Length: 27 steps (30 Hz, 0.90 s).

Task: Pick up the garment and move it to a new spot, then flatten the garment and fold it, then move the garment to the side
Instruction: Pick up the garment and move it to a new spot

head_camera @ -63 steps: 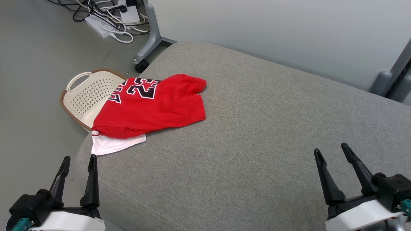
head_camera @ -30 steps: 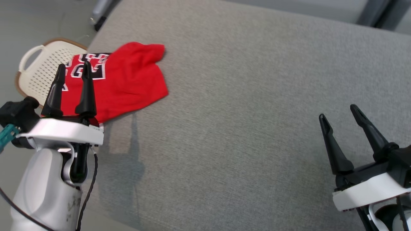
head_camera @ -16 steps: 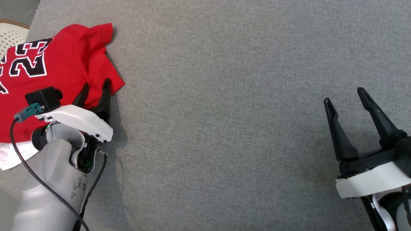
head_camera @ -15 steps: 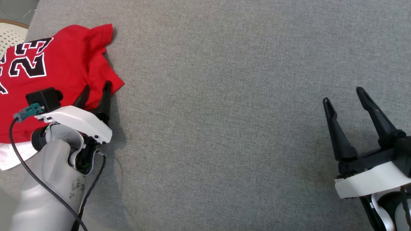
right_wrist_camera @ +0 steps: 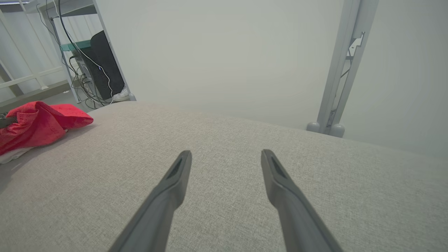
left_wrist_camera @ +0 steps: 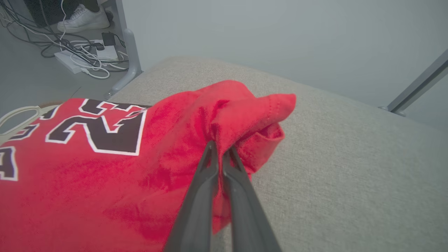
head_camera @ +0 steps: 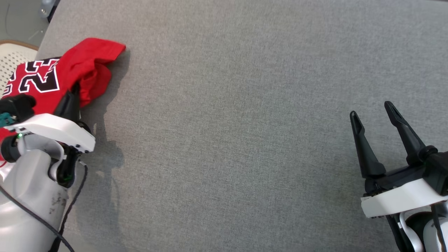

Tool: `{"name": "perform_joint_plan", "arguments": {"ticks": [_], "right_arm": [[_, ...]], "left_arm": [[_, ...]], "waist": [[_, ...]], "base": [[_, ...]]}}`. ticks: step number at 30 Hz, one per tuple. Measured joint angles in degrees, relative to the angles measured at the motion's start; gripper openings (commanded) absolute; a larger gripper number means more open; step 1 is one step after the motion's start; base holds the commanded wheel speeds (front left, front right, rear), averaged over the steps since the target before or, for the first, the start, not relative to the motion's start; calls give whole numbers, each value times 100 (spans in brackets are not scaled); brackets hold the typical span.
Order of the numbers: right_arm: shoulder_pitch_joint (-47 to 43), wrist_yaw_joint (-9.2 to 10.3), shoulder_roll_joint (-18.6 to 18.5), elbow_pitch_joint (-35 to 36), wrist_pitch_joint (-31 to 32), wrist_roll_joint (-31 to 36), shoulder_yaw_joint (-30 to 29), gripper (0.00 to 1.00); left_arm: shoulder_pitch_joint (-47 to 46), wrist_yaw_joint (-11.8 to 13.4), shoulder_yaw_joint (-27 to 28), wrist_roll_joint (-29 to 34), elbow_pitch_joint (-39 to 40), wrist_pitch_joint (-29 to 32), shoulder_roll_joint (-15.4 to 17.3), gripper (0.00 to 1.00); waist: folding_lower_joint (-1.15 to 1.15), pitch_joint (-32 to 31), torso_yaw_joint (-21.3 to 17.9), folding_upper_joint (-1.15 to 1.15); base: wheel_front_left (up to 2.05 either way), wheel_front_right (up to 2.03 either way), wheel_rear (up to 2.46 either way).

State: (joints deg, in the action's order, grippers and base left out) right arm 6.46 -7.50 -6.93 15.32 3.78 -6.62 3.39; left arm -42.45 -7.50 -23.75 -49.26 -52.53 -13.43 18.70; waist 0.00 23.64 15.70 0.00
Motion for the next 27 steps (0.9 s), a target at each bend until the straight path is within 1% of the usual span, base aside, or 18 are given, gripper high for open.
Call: {"name": "perform_joint_plan", "arguments": {"ticks": [1,6,10,15,19,23,24,27], "right_arm": [[0,0,0,0,0,0,0,100],[-169,0,113,-182,-182,-64,-41,100],[-352,0,177,-313,-302,-127,-81,100],[-590,0,272,-382,-382,-194,-97,100],[-772,0,303,-417,-409,-209,-122,100],[-984,0,332,-416,-413,-252,-202,100],[-1081,0,347,-375,-396,-291,-235,100],[-1096,0,355,-325,-377,-302,-229,100]], "left_arm": [[0,0,0,0,0,0,0,0],[174,31,272,127,503,-147,271,0],[616,233,783,416,1457,-159,457,0],[1612,624,1178,749,2668,-171,568,0],[2460,996,1221,880,3611,-170,617,0],[3239,1407,1207,953,4536,-73,625,0],[3669,1649,1173,981,5067,31,583,0],[3871,1782,1135,972,5442,176,573,0]], "waist": [[0,0,0,0],[0,-376,-63,0],[0,-711,-151,0],[0,-1108,-338,0],[0,-1365,-547,0],[0,-1582,-768,0],[0,-1690,-912,0],[0,-1742,-1038,0]], "base": [[0,0,0],[0,0,0],[0,0,0],[0,0,0],[0,0,0],[0,0,0],[0,0,0],[0,0,0]]}}
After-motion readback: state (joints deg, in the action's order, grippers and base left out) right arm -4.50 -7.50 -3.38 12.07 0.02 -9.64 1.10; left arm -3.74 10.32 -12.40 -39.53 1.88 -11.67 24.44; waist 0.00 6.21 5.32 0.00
